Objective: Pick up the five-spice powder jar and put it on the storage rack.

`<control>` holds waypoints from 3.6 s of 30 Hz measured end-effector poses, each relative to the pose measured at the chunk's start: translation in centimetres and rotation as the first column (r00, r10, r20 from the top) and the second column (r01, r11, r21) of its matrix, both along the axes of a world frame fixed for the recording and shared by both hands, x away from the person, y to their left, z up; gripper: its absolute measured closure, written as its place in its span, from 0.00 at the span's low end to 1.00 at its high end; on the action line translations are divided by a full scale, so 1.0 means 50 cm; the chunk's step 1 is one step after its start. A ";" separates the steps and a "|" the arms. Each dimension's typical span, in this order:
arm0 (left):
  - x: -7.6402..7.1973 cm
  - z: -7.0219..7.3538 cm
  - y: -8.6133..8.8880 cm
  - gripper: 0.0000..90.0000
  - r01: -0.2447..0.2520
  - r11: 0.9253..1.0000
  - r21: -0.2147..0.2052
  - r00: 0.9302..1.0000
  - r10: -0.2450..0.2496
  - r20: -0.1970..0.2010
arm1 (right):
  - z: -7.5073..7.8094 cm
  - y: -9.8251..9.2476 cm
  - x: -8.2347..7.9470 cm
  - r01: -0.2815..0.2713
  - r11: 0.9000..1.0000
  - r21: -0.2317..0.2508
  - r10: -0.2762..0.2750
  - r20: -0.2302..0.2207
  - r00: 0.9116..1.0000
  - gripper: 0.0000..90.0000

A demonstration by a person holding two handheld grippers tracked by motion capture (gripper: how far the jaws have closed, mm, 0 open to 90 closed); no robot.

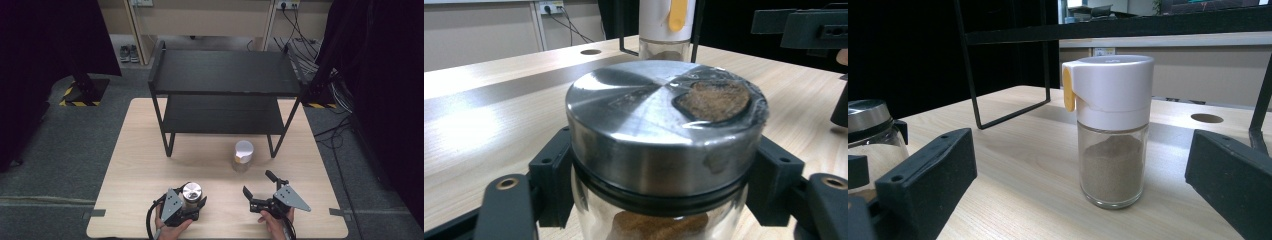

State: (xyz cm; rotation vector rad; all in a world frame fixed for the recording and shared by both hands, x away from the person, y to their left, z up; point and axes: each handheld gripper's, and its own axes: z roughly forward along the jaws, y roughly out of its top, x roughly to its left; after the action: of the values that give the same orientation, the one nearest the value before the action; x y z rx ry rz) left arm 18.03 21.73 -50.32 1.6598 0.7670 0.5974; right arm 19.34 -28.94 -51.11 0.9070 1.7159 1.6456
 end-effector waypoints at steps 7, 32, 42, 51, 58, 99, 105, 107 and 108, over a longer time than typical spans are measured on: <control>0.001 0.000 0.001 0.34 0.001 1.000 -0.001 1.000 -0.001 -0.002 | 0.000 0.000 0.000 0.002 1.000 0.000 -0.002 -0.001 1.000 0.01; -0.004 -0.005 0.006 0.34 -0.016 0.999 -0.031 1.000 0.016 0.014 | 0.000 -0.001 0.000 0.002 1.000 0.003 -0.002 -0.001 1.000 0.01; -0.009 0.015 0.007 0.34 -0.012 0.999 -0.037 1.000 0.013 0.023 | -0.001 -0.001 0.001 -0.003 1.000 0.001 0.003 0.001 1.000 0.01; -0.002 0.044 0.010 0.34 -0.013 0.999 -0.045 1.000 0.014 0.028 | -0.001 -0.001 0.001 -0.001 1.000 0.004 0.001 0.000 1.000 0.01; 0.017 0.093 0.012 0.34 -0.006 0.999 -0.044 0.999 0.008 0.048 | -0.001 -0.002 0.001 -0.002 1.000 0.003 0.002 0.001 1.000 0.01; 0.199 0.409 0.062 0.34 0.180 0.983 -0.033 0.982 -0.177 0.063 | -0.003 -0.003 0.002 0.000 1.000 0.014 0.000 -0.005 1.000 0.01; 0.226 0.459 0.071 0.34 0.203 0.978 -0.038 0.978 -0.201 0.062 | -0.003 -0.003 0.002 -0.001 1.000 0.014 0.001 -0.004 1.000 0.01; 0.233 0.476 0.069 0.34 0.200 0.979 -0.028 0.978 -0.198 0.061 | -0.002 -0.003 0.002 0.000 1.000 0.014 0.000 -0.009 1.000 0.01; 0.236 0.482 0.067 0.34 0.196 0.980 -0.025 0.979 -0.195 0.061 | -0.003 -0.003 0.002 0.000 1.000 0.014 0.000 -0.009 1.000 0.01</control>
State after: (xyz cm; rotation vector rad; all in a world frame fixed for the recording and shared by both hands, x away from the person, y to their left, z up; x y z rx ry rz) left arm 29.83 25.09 -26.20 1.6585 0.5600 0.4900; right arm 19.44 -29.09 -51.24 0.9219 1.7123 1.6583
